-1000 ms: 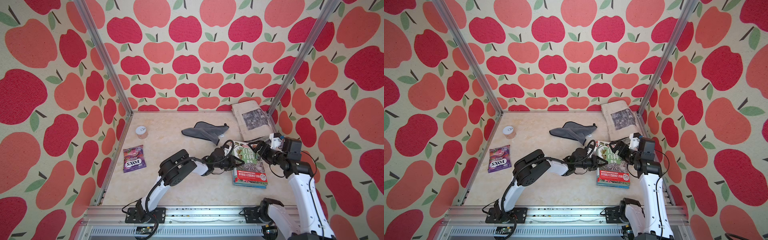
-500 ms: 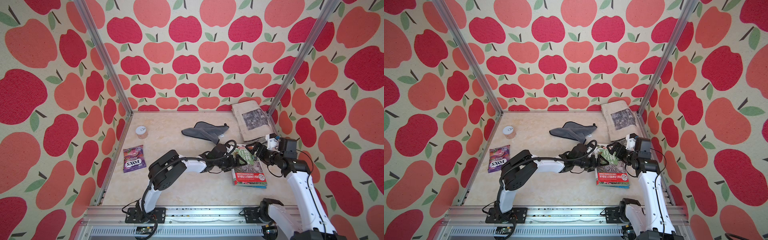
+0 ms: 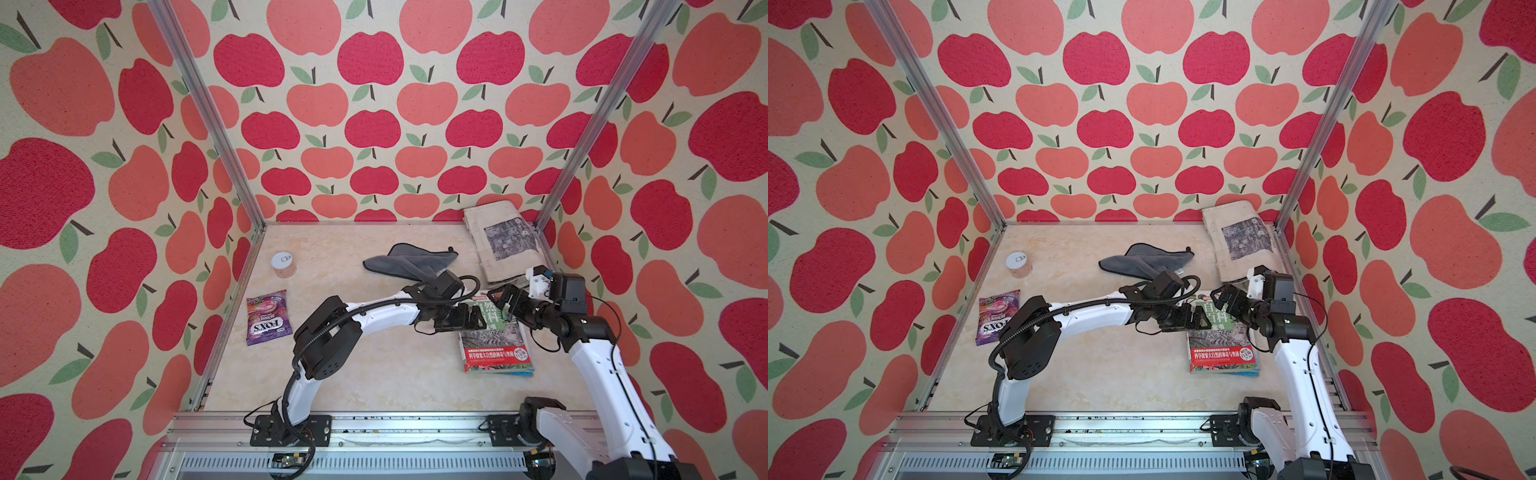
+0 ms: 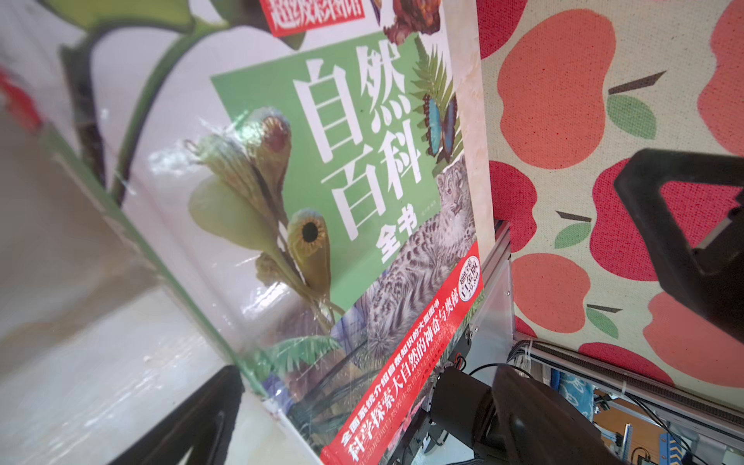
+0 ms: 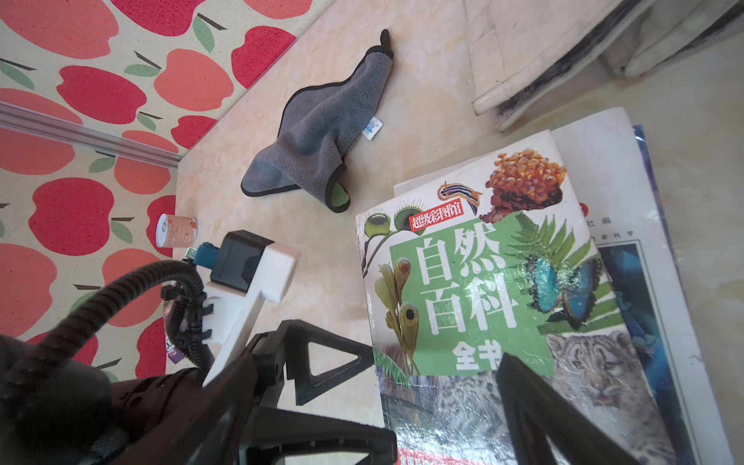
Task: Wipe the cover of the book
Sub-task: Place the book on the book, then adjust the book on the book.
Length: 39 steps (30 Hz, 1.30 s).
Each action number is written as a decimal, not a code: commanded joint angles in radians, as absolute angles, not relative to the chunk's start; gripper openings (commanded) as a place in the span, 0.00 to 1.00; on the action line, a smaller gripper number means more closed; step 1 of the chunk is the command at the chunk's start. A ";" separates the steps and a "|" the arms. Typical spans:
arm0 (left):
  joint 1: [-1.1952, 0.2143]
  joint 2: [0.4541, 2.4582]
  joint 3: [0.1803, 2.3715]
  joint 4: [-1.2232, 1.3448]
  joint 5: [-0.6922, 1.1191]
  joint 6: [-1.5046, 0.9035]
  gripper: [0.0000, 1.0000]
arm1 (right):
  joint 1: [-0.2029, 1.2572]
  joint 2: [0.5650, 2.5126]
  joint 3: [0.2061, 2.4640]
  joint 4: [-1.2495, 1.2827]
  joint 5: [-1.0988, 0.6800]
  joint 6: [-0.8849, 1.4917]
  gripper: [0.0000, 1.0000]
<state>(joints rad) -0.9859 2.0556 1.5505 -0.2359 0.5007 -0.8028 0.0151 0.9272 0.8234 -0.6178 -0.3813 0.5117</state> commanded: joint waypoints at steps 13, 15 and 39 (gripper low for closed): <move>-0.980 2.017 1.551 -0.306 0.347 -0.718 0.99 | 0.018 0.906 0.841 -0.641 -0.304 0.483 0.98; -0.969 2.008 1.517 -0.291 0.334 -0.724 0.99 | 0.003 0.914 0.845 -0.670 -0.181 0.492 0.99; -0.954 2.157 1.562 -0.041 0.475 -0.834 0.99 | -0.324 1.410 0.703 -0.185 -0.497 0.685 0.99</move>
<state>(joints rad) -0.9524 2.1357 1.5265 -0.0769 0.4381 -0.8207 -0.3141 1.3834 0.7319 -0.2729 -0.4122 0.6338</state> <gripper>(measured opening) 0.993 0.993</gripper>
